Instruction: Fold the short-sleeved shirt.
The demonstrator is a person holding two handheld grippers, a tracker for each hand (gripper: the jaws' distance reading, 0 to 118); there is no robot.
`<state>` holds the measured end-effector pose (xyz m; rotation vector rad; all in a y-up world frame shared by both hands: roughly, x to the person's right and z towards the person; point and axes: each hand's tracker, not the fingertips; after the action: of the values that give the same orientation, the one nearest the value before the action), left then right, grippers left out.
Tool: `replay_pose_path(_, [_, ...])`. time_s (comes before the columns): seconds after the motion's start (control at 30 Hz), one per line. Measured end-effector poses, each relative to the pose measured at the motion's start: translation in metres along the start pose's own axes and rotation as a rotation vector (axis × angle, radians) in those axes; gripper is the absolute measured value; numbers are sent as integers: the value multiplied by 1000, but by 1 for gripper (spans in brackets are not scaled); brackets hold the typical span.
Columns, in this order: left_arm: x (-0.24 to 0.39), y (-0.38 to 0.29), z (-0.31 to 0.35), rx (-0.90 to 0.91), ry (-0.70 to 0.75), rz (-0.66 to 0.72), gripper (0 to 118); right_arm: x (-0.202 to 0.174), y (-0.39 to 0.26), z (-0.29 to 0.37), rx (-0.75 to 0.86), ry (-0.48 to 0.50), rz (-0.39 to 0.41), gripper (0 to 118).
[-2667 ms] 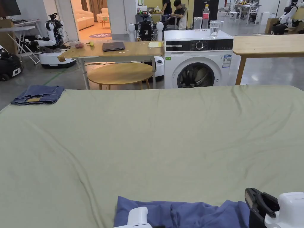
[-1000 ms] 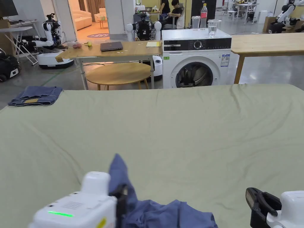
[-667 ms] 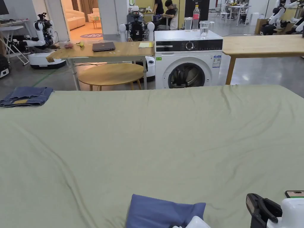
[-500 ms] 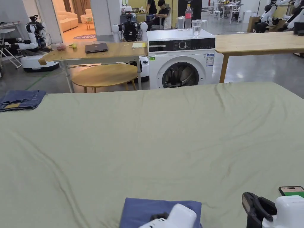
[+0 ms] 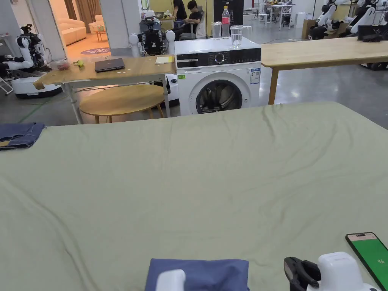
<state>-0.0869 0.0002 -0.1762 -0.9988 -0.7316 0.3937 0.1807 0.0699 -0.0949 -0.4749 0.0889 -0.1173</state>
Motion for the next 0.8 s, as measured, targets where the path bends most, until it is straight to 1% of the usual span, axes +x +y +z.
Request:
replay_pose_path(0.03, [7, -9, -15, -64, -29, -8, 10, -1, -1, -2, -16, 8, -3, 1])
replay_pose_path(0.07, [10, -14, -27, -80, -38, -9, 10, -2, -2, -4, -28, 19, -8, 1])
replay_pose_path(0.13, [18, -22, -46, -79, -4, -17, 10, -2, -5, -7, -45, 40, -28, 1])
replay_pose_path(0.2, [25, -22, -53, -78, -24, -23, 10, -4, -8, -10, -67, 70, -53, 1])
replay_pose_path(0.27, [32, -18, -44, -58, -14, -38, 10, -5, -11, -19, -108, 141, -98, 1])
replay_pose_path(0.33, [26, -10, -21, 8, -19, -50, 10, -9, -13, -34, -151, 210, -126, 1])
replay_pose_path(0.43, [2, 1, 23, 148, 18, 2, 11, -14, -23, -63, -224, 343, -219, 1])
replay_pose_path(0.47, [-12, 4, 40, 198, 30, 33, 22, -14, -28, -73, -248, 392, -255, 1])
replay_pose_path(0.5, [-26, 5, 53, 233, 38, 73, 44, -12, -34, -81, -272, 440, -284, 1])
replay_pose_path(0.53, [-43, 5, 66, 265, 43, 121, 88, -10, -40, -89, -303, 495, -302, 1])
replay_pose_path(0.57, [-62, 4, 75, 273, 43, 164, 114, -8, -46, -97, -340, 532, -310, 1])
replay_pose_path(0.6, [-79, 3, 82, 258, 43, 203, 118, -5, -52, -102, -370, 532, -309, 1])
replay_pose_path(0.67, [-116, -7, 92, 241, 28, 317, 118, 0, -58, -109, -406, 397, -280, 1])
replay_pose_path(0.7, [-130, -9, 92, 286, 14, 367, 118, 4, -59, -110, -407, 372, -295, 1])
replay_pose_path(0.77, [-160, -16, 81, 291, -75, 499, 118, 16, -57, -111, -378, 407, -380, 1])
replay_pose_path(0.8, [-171, -19, 70, 265, -163, 554, 118, 18, -56, -109, -371, 406, -383, 0])
